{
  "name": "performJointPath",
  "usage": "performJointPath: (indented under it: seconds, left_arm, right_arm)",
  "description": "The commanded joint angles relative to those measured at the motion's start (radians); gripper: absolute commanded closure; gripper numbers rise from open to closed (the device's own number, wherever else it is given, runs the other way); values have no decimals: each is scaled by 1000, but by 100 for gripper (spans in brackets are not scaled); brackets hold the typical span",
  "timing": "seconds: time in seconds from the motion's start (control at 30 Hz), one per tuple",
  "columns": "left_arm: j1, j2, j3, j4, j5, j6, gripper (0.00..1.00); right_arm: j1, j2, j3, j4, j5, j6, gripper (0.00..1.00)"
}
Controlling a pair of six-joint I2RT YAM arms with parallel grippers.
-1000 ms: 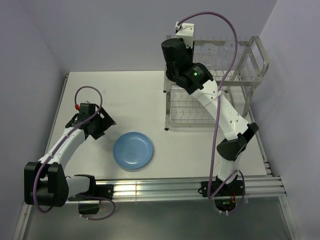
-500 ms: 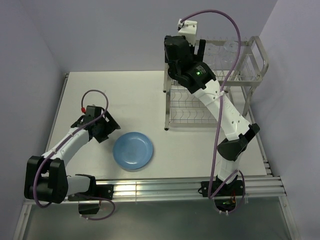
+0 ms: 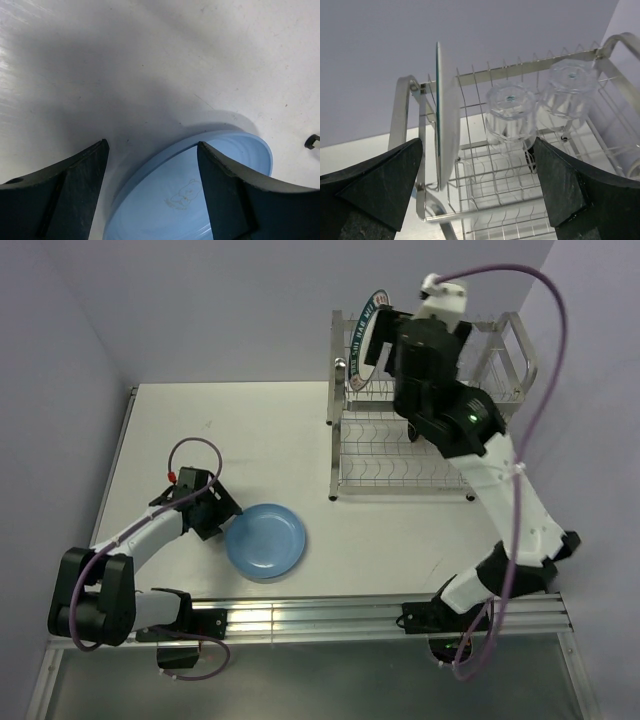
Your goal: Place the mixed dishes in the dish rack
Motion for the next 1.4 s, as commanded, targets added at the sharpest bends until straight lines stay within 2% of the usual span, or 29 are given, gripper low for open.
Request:
performJointPath:
  seconds: [0.0,0.23,0.33,0.37,0.43,0.47,0.57,0.7,0.83,0.97,1.07,1.17,1.37]
  left_arm:
    - [-10,-11,-66,55,27,-9,22]
    - [-38,-28,-135,78,8,-14,35]
    - [-58,-26,-172,109,15,-20,47]
    - [-64,-23,-186,117,15,-23,56]
    - [-74,-17,-195,132,26,-29,65]
    - [-85,-16,-197,141,31,-31,79]
    - [-93,-19,-177,125,41,-28,100]
    - [-93,-149,-104,19,18,-2,100]
    - [-93,-311,34,-136,-8,31,100]
    - [-93,-410,240,-256,-6,41,100]
    - [-93,-447,382,-332,6,63,100]
    - [-93,-494,497,-353,28,81,100]
    - [-93,-536,617,-265,130,106,100]
  right_arm:
    - [16,-158,-56,70,-24,24,0]
    - [69,-351,-223,75,-11,31,0]
    - [86,-442,-323,73,-11,60,0]
    - [85,-483,-370,73,-13,69,0]
    - [85,-515,-410,75,-20,78,0]
    - [86,-537,-436,72,-25,80,0]
    - [86,-554,-452,58,-33,84,0]
    - [86,-545,-410,20,-83,86,0]
    - [85,-509,-332,-68,-229,116,0]
    - [85,-496,-326,-99,-429,181,0]
    - [85,-482,-349,-103,-511,208,0]
    - [85,-459,-364,-103,-617,216,0]
    - [86,-431,-386,-30,-853,239,0]
